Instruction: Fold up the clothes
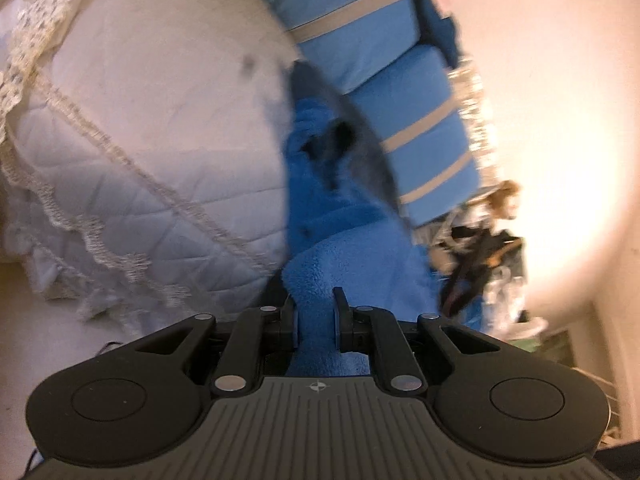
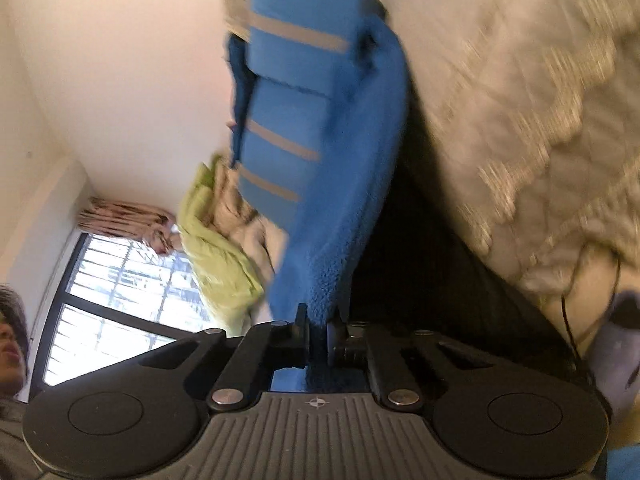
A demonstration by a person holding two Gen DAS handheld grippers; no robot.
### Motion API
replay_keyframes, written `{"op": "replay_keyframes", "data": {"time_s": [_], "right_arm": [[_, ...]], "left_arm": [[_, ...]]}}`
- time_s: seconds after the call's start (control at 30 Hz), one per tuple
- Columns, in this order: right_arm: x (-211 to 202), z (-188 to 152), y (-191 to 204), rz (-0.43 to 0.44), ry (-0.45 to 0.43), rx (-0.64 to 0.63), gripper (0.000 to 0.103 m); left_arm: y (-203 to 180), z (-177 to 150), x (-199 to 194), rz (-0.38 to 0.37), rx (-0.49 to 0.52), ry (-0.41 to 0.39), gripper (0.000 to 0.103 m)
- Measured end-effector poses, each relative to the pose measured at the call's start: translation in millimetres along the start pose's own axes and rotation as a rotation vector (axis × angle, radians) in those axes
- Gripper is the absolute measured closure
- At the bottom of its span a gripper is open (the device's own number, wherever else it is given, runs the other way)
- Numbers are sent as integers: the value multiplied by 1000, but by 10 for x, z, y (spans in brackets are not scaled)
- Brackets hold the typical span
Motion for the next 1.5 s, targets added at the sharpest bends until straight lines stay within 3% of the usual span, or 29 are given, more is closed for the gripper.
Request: {"op": "replay_keyframes", "data": {"time_s": [0.3,0.5,0.7,0.83,1.03,1.2,1.5], "right_arm": [[42,641,912,10,-72,-242,94],[68,952,1225,-55,-81,-335,94],[22,1037,1668,-10,-87,-446,94],[89,1124,1850,9,-104,-478,94],[191,1271,2093,31,-135,-515,94],[327,1623,1896,-16,-220,-417,94],[663,2005,1716,-72,-269,-372,94]], "left_arm": [[-682,-209,-162,-215,76,-59,89],[-1061,-252,-348,-264,168,-125,89],[-1421,-196,-715,-356,223,-207,89],[-1637,-57,-759,-341,269,-237,89],[-1757,336,-440,-287,268,-250,89],[-1775,630,-231,-243,252,-272,89],[-1760,960,75,-189,219,-296,89]]}}
Point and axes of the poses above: each gripper's, at about its wrist camera, not at the fingertips, and x roughly the way its jaws point, y to its left, z to its top, the point moved 8 cm from there along x, roughly the way its jaws point, and after that the axes turned 10 degrees about -x, right-handed, at the moved point
